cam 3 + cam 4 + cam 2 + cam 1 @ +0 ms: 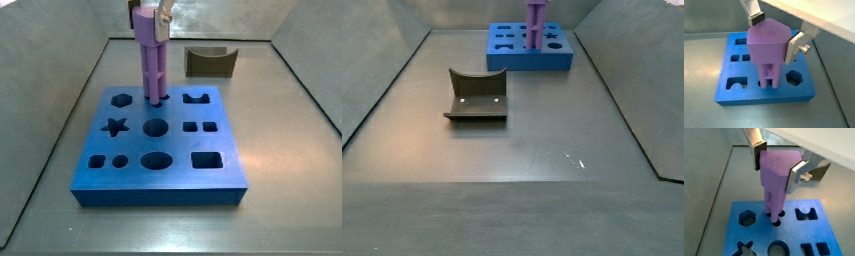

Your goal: Insert the 3 prong object.

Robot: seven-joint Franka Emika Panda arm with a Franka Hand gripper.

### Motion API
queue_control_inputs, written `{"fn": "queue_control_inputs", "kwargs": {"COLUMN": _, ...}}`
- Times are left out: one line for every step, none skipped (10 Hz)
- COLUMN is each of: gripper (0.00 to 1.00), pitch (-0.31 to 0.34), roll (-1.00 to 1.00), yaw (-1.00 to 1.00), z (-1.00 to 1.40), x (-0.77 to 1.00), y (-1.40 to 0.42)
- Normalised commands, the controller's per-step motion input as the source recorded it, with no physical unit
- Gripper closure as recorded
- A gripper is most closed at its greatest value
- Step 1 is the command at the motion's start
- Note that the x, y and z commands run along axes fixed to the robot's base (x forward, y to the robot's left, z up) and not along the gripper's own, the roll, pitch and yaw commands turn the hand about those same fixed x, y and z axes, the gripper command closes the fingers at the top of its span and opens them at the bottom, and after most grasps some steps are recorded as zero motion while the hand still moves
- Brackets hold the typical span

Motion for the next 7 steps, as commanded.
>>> {"fn": "queue_control_inputs", "kwargs": {"gripper": 1.0, "pitch": -0.02, "roll": 0.0, "yaw": 0.02, "z": -0.23, "x": 0.08, "y": -0.1}}
{"fn": "queue_control_inputs", "kwargs": {"gripper": 1.0, "pitch": -0.004, "roll": 0.0, "yaw": 0.0, "z": -0.2, "x": 0.12, "y": -0.14}}
{"fn": "queue_control_inputs", "kwargs": {"gripper": 1.0, "pitch": 0.0, "roll": 0.0, "yaw": 0.0, "z": -0.2, "x": 0.12, "y": -0.15}}
{"fn": "queue_control_inputs", "kwargs": {"gripper": 1.0, "pitch": -0.014, "roll": 0.0, "yaw": 0.0, "z": -0.19, "x": 0.09, "y": -0.16}}
{"fn": "queue_control_inputs", "kwargs": {"gripper": 1.0, "pitch": -0.02, "roll": 0.0, "yaw": 0.0, "z": -0.25, "x": 0.12, "y": -0.11}}
{"fn": "queue_control_inputs", "kwargs": {"gripper": 1.0, "pitch": -0.046, "roll": 0.0, "yaw": 0.0, "z": -0.38, "x": 0.07, "y": 0.0}}
{"fn": "queue_control_inputs", "kwargs": {"gripper": 1.0, "pitch": -0.099, "roll": 0.02, "yaw": 0.0, "z": -0.52, "x": 0.09, "y": 0.0}}
